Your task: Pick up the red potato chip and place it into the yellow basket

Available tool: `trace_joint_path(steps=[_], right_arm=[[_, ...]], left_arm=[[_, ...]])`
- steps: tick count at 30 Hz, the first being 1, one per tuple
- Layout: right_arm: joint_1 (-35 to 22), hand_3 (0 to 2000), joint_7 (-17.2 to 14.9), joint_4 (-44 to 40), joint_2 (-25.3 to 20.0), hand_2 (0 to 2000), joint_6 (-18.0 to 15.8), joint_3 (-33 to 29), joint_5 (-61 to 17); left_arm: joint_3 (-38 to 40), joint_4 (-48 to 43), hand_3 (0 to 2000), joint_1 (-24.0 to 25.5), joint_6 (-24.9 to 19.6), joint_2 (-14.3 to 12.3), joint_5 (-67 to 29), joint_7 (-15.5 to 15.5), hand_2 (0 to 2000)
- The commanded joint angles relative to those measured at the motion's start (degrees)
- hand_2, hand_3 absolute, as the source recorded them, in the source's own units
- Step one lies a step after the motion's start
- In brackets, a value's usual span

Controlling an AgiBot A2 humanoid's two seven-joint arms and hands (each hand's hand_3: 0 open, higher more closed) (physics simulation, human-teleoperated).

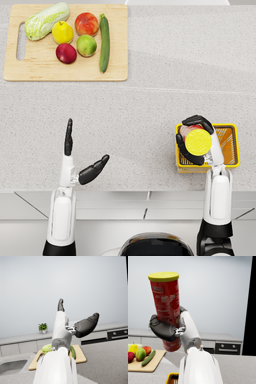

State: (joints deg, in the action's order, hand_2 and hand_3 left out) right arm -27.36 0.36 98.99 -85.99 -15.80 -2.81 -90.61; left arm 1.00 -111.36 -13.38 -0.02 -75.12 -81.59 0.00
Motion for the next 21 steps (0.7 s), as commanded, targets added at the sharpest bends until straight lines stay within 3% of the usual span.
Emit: trace_joint_path(steps=[1,4,7,10,11,12,14,16,18,21], right_arm=[[0.50,2000,-0.03,1.86,-0.10,2000,0.68,-9.47,0.01],[1.71,2000,-0.61,-1.23,-0.20,2000,0.00,-10.79,0.02],[2.90,2000,-11.16,-5.00,-0.33,2000,0.65,-9.61,0.03],[3.09,2000,-16.89,-7.32,-0.19,2000,0.04,-8.40,0.01],[2.88,1673,-17.74,-8.14,-0.09,639,0.23,-8.46,0.01],[3.27,1347,-18.56,-7.56,-0.18,0,3.36,-8.59,0.03],[3.60,693,-19.44,-6.83,-0.22,0,9.41,-8.46,0.04],[4.38,40,-10.16,-4.71,-0.36,0,12.52,-8.54,0.04],[3.62,0,-5.40,-1.51,-0.10,0,14.12,-7.96,0.05],[-0.02,0,-2.22,0.48,1.77,0,15.18,-6.76,0.05]], left_arm=[[3.67,1.50,0,0.06,0.01,-0.06,0.00,0.00,0],[2.73,3.34,0,-1.13,0.01,-0.20,0.01,0.00,0],[2.37,3.39,0,-0.87,0.02,-0.43,0.01,0.00,0],[1.98,3.56,0,-1.11,0.02,-0.65,0.01,0.00,0],[1.78,3.59,0,-0.98,0.02,-0.73,0.01,0.00,0],[1.56,3.70,0,-0.71,0.02,-0.80,0.01,0.00,0],[1.63,3.78,0,-0.58,0.02,-0.95,0.01,0.00,0],[1.41,4.08,0,-0.66,0.02,-1.09,0.01,0.00,0],[1.27,4.04,0,-2.74,0.02,-1.23,0.01,0.00,0],[1.63,9.01,0,-11.35,0.02,-0.89,0.01,0.00,0]])
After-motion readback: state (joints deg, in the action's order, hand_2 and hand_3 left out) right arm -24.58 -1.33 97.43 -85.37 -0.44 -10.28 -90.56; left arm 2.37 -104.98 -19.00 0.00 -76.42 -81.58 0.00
